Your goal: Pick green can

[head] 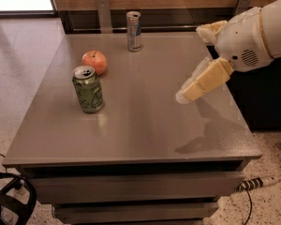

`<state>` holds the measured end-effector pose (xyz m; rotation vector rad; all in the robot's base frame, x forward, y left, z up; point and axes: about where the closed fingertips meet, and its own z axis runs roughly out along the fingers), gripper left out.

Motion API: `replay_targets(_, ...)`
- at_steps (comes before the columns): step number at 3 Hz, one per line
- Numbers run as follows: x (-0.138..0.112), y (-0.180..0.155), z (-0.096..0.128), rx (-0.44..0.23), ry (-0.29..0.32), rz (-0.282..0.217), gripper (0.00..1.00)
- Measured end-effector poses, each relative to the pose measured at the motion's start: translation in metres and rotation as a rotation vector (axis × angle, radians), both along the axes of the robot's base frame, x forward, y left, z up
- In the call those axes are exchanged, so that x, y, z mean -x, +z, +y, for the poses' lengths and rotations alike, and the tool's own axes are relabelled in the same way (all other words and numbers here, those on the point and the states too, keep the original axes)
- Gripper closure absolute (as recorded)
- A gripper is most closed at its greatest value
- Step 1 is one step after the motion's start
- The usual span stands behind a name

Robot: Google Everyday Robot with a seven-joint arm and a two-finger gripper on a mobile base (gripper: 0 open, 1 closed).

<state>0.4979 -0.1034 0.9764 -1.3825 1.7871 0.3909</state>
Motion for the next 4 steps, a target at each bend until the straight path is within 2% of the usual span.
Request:
replay_targets(1,-0.017,0.002,0.033,-0.153,0.013,-0.043,0.0)
replay_targets(2,-0.025,-0.008,0.063,-0.248,0.013,-0.049,0.0)
replay_targets(4,-0.027,-0.006,0.069,-0.257,0.017,-0.053,0.0)
